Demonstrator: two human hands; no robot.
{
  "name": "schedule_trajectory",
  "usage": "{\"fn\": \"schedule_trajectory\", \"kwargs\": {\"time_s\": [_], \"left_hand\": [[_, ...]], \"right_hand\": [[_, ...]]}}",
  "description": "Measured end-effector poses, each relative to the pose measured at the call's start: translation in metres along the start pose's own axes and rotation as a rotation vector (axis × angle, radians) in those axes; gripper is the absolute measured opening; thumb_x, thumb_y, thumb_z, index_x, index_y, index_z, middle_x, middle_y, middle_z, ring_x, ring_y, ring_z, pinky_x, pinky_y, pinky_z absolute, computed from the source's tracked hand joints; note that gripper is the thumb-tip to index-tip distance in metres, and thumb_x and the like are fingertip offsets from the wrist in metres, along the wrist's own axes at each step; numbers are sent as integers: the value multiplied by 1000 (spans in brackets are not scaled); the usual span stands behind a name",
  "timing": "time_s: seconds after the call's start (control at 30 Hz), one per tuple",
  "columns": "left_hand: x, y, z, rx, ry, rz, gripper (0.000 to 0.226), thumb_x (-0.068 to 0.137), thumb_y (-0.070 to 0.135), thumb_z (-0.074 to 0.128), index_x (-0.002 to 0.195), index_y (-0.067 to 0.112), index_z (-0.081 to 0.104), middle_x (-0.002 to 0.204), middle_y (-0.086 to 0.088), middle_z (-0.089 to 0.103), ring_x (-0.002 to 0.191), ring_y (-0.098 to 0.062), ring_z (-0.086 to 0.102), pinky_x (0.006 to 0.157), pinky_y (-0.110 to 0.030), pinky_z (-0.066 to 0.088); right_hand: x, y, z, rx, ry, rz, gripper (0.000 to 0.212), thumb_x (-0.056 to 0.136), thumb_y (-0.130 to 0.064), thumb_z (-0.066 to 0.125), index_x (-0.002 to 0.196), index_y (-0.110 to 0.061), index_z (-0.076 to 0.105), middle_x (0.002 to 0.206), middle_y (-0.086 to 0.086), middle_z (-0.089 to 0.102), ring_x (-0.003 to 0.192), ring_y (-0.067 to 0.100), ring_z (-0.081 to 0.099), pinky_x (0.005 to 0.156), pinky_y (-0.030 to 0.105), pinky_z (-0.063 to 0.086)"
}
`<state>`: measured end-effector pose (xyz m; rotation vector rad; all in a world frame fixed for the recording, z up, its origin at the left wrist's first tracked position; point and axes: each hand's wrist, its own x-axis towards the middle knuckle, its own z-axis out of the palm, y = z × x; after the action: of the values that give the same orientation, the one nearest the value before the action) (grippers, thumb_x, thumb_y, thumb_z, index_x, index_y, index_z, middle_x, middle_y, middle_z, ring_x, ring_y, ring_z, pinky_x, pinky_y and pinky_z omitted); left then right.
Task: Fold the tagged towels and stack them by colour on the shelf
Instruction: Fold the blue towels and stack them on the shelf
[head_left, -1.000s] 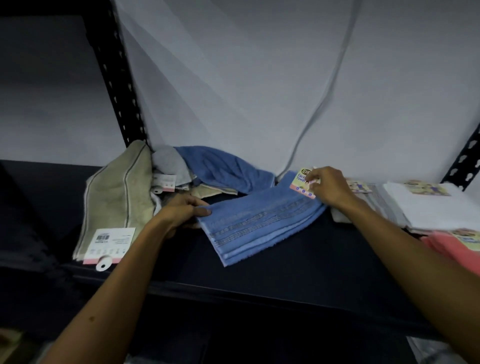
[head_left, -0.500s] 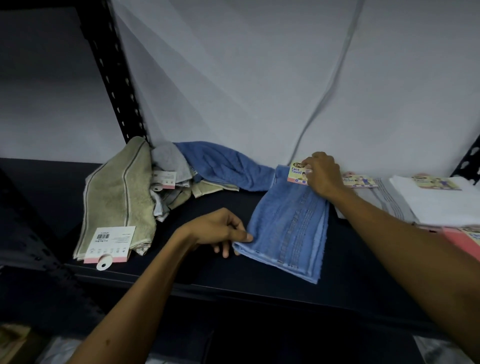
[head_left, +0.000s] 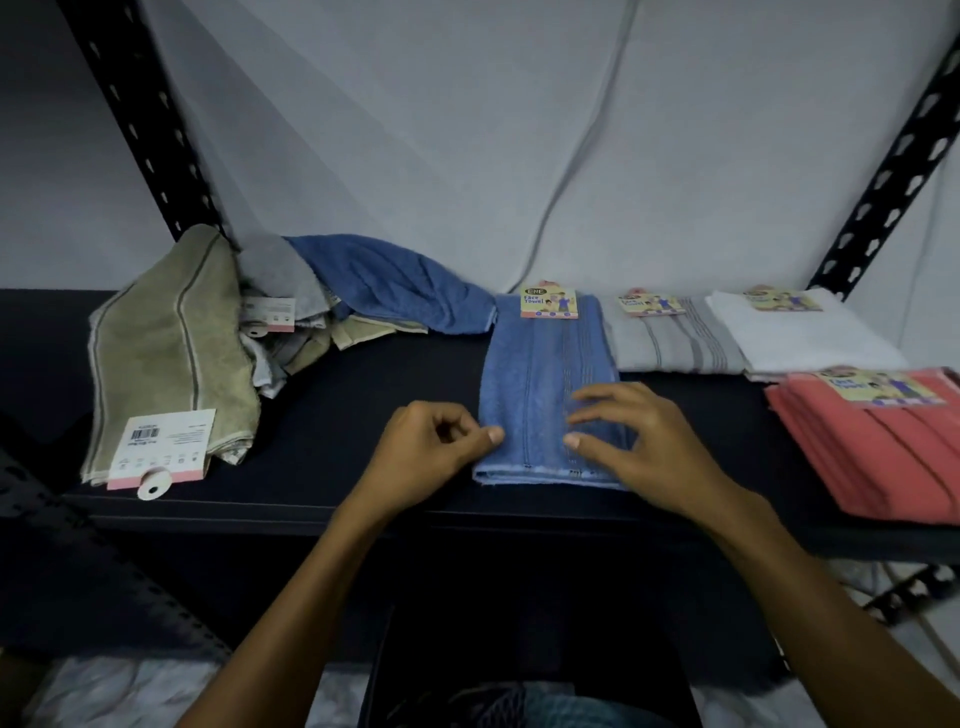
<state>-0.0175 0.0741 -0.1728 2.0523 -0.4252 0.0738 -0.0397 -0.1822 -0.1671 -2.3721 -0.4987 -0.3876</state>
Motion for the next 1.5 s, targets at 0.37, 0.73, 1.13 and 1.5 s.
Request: {"fn": "schedule_trajectory", "kwargs": {"time_s": [0.37,0.73,1.13,1.5], "left_hand": [[-11,-7,5,276,50,310,14,80,36,78,88,25,73,77,9,66,72,-7,62,65,-39,52],[-18,2,8,435,78,324,26,76,47,78,89,27,70,77,10,58,70,-6,56,60,-31,46],[-17,0,7,339,67,258,16,85,42,73,79,26,76,74,10,67,69,-5,61,63,-40,52],[-15,4,9,462,103,214,49,68,76,57,93,35,70,82,17,64,74,0,59,64,-28,49]], "right_hand": [[-20,-5,-8,-7,37,-5,11,90,-23,69,90,-15,77,87,-7,72,85,7,63,75,27,48],[-17,-11,-29,-459,-70,-362,16,88,-1,55,93,-13,65,95,3,67,83,27,64,63,43,53],[-12,-13,-50,-588,-464,-268,20,92,-33,62,98,-19,74,94,-8,66,90,16,61,77,36,48],[1,-25,-44,-621,-289,-217,14,91,-20,47,85,-12,57,89,3,58,80,25,55,71,44,47]]}}
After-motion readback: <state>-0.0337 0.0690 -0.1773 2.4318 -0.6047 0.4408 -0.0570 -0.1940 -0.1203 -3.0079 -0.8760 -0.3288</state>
